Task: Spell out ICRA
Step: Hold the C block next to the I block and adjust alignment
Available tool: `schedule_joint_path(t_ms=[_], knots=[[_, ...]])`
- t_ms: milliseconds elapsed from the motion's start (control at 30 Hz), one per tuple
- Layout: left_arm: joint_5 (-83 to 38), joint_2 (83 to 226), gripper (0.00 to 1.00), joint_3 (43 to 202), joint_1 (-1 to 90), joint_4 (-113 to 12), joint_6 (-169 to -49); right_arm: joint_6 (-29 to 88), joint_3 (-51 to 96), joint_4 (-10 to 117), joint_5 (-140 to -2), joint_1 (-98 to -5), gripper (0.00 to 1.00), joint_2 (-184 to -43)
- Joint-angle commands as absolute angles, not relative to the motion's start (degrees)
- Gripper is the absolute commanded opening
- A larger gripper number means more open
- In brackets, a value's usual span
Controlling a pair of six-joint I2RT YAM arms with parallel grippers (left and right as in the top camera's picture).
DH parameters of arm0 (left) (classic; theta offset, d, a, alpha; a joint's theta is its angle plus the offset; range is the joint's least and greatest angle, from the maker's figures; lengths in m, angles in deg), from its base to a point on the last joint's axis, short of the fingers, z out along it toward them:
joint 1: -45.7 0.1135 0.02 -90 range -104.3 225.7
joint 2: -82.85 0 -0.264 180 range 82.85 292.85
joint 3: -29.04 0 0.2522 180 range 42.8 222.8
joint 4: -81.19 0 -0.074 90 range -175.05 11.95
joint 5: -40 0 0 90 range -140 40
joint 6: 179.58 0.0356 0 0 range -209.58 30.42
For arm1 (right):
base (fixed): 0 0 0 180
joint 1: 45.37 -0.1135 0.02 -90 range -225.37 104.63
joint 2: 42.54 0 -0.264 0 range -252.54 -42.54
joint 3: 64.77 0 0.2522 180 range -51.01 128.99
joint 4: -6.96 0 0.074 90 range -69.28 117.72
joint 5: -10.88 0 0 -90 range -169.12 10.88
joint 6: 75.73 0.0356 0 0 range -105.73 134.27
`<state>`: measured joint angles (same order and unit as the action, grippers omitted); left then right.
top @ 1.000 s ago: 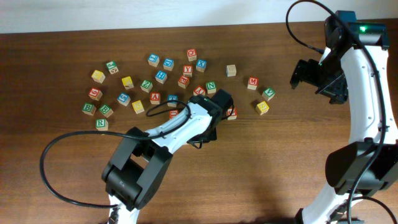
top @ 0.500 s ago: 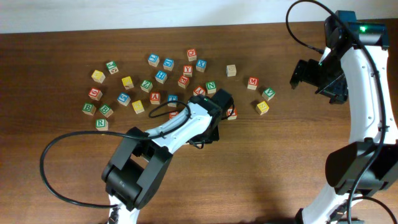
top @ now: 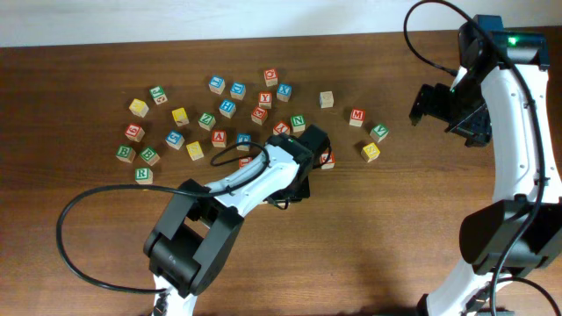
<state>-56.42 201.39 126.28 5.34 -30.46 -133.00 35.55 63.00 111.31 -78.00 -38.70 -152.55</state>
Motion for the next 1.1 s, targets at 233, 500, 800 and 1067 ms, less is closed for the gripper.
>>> schedule_joint_path(t_ms=[233, 500, 800, 1067], knots=[[-57.3, 202.3, 0.25, 126.9, 5.8, -30.6, -131.7, 36.2, 63.5, 111.1, -78.1, -38.6, 0.98, -152.9], [-57.4, 202.3, 0.23, 126.9, 5.8, -31.2, -128.9, 36.2, 63.5, 111.1, -78.1, -38.6, 0.98, -153.0], [-57.3, 202.3, 0.39, 126.9, 5.8, -31.2, -129.0, 36.2, 63.5, 111.1, -78.1, -38.6, 0.98, -152.9], [-57.3, 202.3, 0.59, 127.4, 5.8, -31.9, -129.0, 36.2, 63.5, 111.1, -78.1, -38.6, 0.98, -152.9]])
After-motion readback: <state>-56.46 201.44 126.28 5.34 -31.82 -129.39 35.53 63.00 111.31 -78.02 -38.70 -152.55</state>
